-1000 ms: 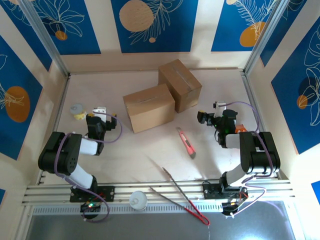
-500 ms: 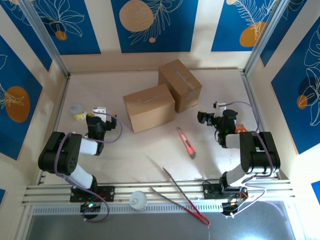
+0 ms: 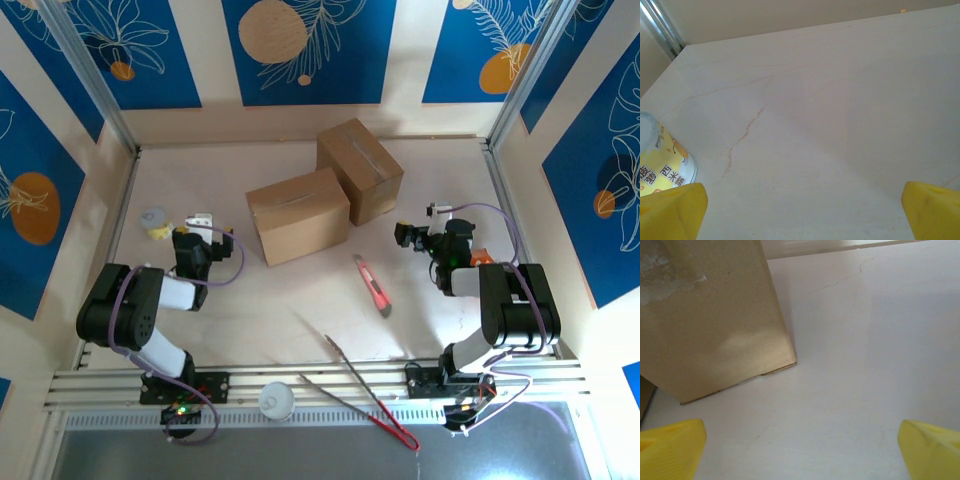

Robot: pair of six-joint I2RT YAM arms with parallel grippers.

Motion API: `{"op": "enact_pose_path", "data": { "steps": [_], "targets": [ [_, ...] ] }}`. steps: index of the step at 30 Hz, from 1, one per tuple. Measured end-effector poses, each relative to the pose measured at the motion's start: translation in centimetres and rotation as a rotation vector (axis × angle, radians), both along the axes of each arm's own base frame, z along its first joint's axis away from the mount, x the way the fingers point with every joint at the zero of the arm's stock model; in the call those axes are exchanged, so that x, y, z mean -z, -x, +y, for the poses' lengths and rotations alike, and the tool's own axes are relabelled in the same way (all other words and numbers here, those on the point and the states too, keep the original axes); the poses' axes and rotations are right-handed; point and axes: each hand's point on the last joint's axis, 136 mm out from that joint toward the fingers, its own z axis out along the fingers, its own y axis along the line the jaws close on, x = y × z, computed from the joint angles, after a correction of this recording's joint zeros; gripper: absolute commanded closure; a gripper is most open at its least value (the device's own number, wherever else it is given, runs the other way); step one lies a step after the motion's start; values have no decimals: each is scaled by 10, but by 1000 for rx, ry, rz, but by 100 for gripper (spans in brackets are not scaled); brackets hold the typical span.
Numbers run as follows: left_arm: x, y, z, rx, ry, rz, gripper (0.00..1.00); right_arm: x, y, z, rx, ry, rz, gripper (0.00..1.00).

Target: Unpack the express box

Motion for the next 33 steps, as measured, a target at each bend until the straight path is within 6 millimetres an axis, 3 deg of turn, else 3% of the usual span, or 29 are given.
{"op": "enact_pose_path", "data": {
  "steps": [28,30,33],
  "targets": [
    [0,0,0,3,1,-1,0,0,0,0,0,0,0,0],
    [0,0,0,4,3,1,0,0,0,-1,0,-3,-1,10],
    [1,0,1,4,9,5,0,-2,3,-4,-1,-16,28,9]
  ]
}}
